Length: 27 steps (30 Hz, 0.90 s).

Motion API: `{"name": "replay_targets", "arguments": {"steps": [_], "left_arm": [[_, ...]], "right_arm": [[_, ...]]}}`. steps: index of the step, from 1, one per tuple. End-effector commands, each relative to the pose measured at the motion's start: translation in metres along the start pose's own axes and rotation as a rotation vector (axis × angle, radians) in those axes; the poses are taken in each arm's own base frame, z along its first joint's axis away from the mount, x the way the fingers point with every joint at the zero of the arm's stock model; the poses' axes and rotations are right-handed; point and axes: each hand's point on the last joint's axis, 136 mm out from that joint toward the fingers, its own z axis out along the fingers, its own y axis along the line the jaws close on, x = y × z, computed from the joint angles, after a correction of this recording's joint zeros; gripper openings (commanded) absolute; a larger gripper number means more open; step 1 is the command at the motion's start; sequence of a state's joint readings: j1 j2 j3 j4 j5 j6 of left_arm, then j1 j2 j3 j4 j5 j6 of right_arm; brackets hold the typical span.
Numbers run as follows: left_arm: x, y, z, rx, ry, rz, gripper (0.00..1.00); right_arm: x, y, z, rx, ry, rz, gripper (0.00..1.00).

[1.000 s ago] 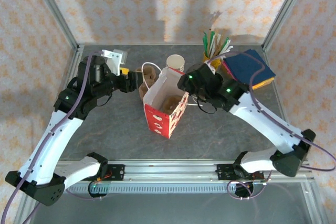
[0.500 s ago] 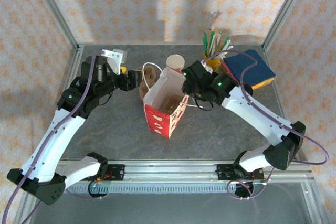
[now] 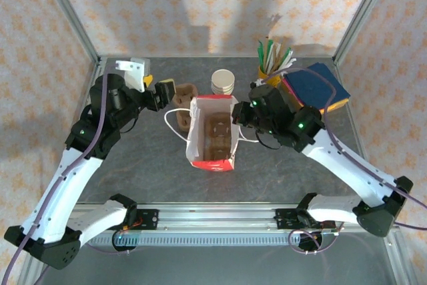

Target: Pack the takeout coffee

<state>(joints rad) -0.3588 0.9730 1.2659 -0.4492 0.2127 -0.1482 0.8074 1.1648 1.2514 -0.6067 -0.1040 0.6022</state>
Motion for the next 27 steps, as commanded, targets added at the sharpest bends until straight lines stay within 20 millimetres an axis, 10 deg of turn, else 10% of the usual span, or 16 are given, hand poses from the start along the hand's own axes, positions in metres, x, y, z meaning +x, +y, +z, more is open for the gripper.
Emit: {"name": "replay_targets", "arguments": {"steps": [1,16,27], "left_arm": [[-0.021,0.007,-0.007,-0.036,-0.111,-0.01,0.75],[-0.029,0.006,-0.01,-0.033,-0.15,-0.013,0.76],[-0.022,-0.007,-0.002,0.043,-0.095,-0.032,0.76]], "right_arm": [[0.001,0.028,-0.018,-0.171,-0.044,-0.122,0.01],[0.03,0.045,-0.043,-0.419,-0.054,-0.274,0.01],[0.006,0.034,-0.02,-0.237,-0.065,-0.068,0.01]]}}
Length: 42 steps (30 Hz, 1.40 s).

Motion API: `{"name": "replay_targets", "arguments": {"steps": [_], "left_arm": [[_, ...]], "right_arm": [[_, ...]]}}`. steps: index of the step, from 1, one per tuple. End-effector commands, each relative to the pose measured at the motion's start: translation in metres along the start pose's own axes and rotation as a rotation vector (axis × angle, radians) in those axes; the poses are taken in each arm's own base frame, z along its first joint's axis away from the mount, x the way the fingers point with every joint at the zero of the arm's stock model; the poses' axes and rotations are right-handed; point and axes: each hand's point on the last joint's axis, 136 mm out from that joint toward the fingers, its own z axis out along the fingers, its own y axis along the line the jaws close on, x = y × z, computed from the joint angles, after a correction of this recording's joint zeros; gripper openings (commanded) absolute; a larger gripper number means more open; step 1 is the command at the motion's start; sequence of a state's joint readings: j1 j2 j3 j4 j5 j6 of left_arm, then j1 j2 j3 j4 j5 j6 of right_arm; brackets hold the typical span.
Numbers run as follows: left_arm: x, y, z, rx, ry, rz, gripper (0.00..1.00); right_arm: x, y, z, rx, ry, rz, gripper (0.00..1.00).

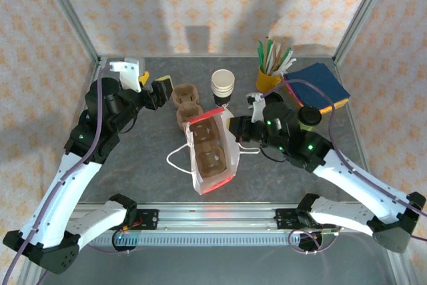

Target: Pack the takeout coffee

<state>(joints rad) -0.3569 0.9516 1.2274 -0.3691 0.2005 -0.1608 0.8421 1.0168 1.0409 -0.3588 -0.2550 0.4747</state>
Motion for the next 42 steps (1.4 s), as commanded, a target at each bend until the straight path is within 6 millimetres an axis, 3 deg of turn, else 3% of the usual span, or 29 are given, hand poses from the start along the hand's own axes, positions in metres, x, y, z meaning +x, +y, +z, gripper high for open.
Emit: {"name": "replay_targets", "arguments": {"steps": [1,7,13,18,22,25,38,42], "left_arm": [[-0.014,-0.009,0.001,0.051,-0.025,-0.029,0.76],[-0.021,-0.034,0.003,0.167,0.041,-0.107,0.73],[-0.01,-0.072,0.004,0.262,0.241,-0.184,0.64],[0.032,-0.112,0.014,0.258,0.467,-0.178,0.58],[0.072,-0.122,0.027,0.181,0.628,-0.147,0.47],[0.086,-0.133,0.031,0.183,0.68,-0.112,0.43],[0.027,-0.13,0.022,0.164,0.489,-0.079,0.42],[0.018,-0.14,0.015,0.223,0.47,-0.105,0.42]], "right_arm": [[-0.023,0.006,-0.001,0.037,-0.056,0.086,0.02],[-0.029,-0.009,0.015,0.169,-0.019,0.181,0.02],[-0.029,-0.044,0.036,0.265,0.004,0.375,0.04],[-0.03,-0.057,0.049,0.252,-0.001,0.471,0.04],[-0.032,-0.059,0.055,0.247,0.001,0.499,0.04],[-0.034,-0.056,0.057,0.232,0.008,0.518,0.04],[-0.058,-0.014,0.031,0.061,-0.027,0.458,0.02],[-0.056,-0.026,0.017,0.121,-0.062,0.487,0.02]]}}
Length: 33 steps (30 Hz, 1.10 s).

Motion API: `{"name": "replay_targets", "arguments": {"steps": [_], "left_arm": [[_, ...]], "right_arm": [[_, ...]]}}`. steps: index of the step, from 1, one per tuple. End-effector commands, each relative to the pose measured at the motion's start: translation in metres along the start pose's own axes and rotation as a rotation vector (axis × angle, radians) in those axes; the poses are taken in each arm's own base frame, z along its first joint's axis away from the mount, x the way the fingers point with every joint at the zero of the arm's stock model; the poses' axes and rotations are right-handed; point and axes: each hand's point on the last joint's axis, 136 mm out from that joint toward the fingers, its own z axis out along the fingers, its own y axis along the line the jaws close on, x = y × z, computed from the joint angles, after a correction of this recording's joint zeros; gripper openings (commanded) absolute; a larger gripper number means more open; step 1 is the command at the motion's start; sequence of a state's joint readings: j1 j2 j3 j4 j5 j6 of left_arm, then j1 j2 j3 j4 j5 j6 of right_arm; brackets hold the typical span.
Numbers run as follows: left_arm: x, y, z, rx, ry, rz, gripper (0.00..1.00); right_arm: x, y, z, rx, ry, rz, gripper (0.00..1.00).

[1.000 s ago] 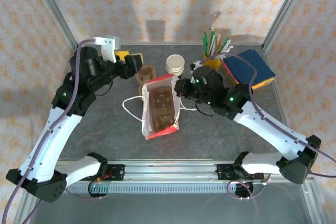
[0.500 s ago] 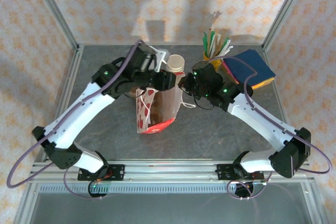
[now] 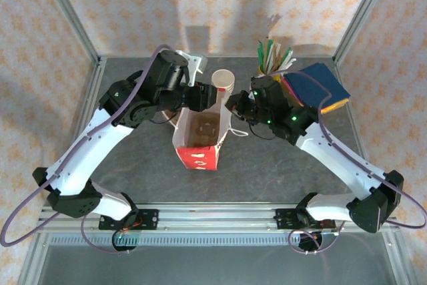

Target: Pack the takeout coffee

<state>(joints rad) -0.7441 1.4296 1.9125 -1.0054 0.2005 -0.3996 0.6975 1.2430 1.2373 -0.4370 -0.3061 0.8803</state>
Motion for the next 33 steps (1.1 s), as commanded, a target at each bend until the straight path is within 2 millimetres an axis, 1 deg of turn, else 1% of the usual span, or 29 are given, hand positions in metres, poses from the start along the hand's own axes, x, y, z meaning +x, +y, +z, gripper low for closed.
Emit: {"name": "replay_targets", "arguments": {"steps": [1,2,3,5,7,10,12,14,17,20,23,29,31,33], "left_arm": [[-0.012,-0.01,-0.013,0.048,-0.049,0.001,0.41],[-0.011,-0.011,-0.013,0.05,-0.044,0.006,0.4],[-0.011,-0.009,-0.013,0.021,-0.048,0.016,0.38],[-0.006,-0.003,-0.009,-0.027,-0.036,0.029,0.38],[0.002,-0.004,-0.001,-0.023,0.002,0.029,0.38],[0.02,-0.004,0.022,-0.026,0.073,0.026,0.37],[0.036,0.003,0.039,-0.063,0.143,0.024,0.35],[0.05,0.008,0.053,-0.099,0.195,0.027,0.31],[0.07,0.014,0.072,-0.157,0.277,0.065,0.3],[0.087,0.026,0.09,-0.209,0.346,0.085,0.28],[0.108,0.031,0.108,-0.211,0.431,0.108,0.27],[0.143,0.055,0.136,-0.277,0.564,0.111,0.25],[0.154,0.055,0.145,-0.257,0.597,0.104,0.24],[0.167,0.059,0.153,-0.26,0.632,0.099,0.23]], "right_arm": [[-0.012,0.002,-0.021,-0.001,-0.069,0.022,0.02],[-0.012,-0.007,-0.019,0.029,-0.075,0.038,0.02],[-0.013,-0.009,-0.026,0.025,-0.094,0.049,0.01],[-0.014,-0.021,-0.026,0.045,-0.115,0.079,0.0],[-0.016,-0.03,-0.024,0.055,-0.133,0.096,0.0],[-0.016,-0.042,-0.016,0.067,-0.131,0.12,0.0],[-0.016,-0.047,-0.012,0.072,-0.128,0.133,0.0],[-0.017,-0.048,-0.01,0.07,-0.129,0.14,0.0],[-0.017,-0.049,-0.008,0.065,-0.133,0.146,0.0],[-0.017,-0.05,-0.008,0.067,-0.135,0.149,0.0],[-0.017,-0.052,-0.007,0.068,-0.133,0.149,0.0],[-0.017,-0.057,-0.01,0.067,-0.14,0.156,0.0],[-0.018,-0.059,-0.011,0.068,-0.148,0.16,0.0],[-0.019,-0.062,-0.012,0.069,-0.152,0.165,0.0]]}}
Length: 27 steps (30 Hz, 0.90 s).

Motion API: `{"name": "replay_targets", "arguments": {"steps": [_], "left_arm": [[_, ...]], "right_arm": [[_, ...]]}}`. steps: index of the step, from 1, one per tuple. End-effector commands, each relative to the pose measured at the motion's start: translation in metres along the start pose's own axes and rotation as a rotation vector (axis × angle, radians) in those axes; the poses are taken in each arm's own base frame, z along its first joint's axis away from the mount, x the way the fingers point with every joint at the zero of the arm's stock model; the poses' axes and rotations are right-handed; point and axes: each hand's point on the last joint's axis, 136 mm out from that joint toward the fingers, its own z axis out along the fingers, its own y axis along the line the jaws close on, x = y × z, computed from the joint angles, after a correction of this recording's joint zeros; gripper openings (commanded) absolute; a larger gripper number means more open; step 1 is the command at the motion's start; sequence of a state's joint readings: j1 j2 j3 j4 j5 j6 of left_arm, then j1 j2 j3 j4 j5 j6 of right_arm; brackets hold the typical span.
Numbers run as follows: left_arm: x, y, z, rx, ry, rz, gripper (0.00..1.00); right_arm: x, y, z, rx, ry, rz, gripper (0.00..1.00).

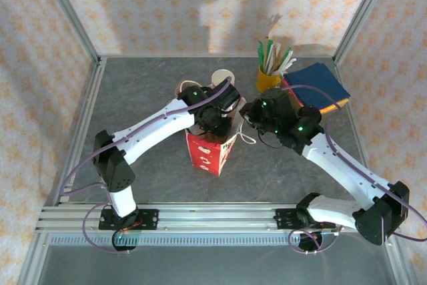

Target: Pack the takeout coffee

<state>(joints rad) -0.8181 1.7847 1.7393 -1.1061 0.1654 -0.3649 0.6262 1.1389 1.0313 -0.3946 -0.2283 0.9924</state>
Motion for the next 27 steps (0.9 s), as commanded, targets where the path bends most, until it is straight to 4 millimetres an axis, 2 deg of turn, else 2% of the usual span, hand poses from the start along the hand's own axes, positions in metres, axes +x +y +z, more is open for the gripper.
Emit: {"name": "replay_targets", "arguments": {"steps": [1,9,14,22,23,27], "left_arm": [[0.013,0.001,0.022,0.007,0.076,0.025,0.23],[0.026,-0.002,0.059,0.055,0.158,0.048,0.2],[0.029,-0.009,0.066,0.11,0.174,0.051,0.19],[0.03,-0.008,0.08,0.126,0.188,0.033,0.19],[0.033,-0.006,0.091,0.115,0.214,0.028,0.19],[0.037,-0.004,0.102,0.106,0.242,0.026,0.19]], "right_arm": [[-0.01,0.005,-0.008,-0.043,-0.045,0.018,0.0],[-0.01,0.004,-0.009,-0.053,-0.043,0.021,0.0],[-0.009,0.007,-0.008,-0.067,-0.035,0.022,0.0],[-0.01,0.012,-0.011,-0.078,-0.029,0.018,0.0],[-0.01,0.013,-0.011,-0.08,-0.028,0.017,0.0],[-0.01,0.016,-0.013,-0.087,-0.024,0.015,0.0]]}}
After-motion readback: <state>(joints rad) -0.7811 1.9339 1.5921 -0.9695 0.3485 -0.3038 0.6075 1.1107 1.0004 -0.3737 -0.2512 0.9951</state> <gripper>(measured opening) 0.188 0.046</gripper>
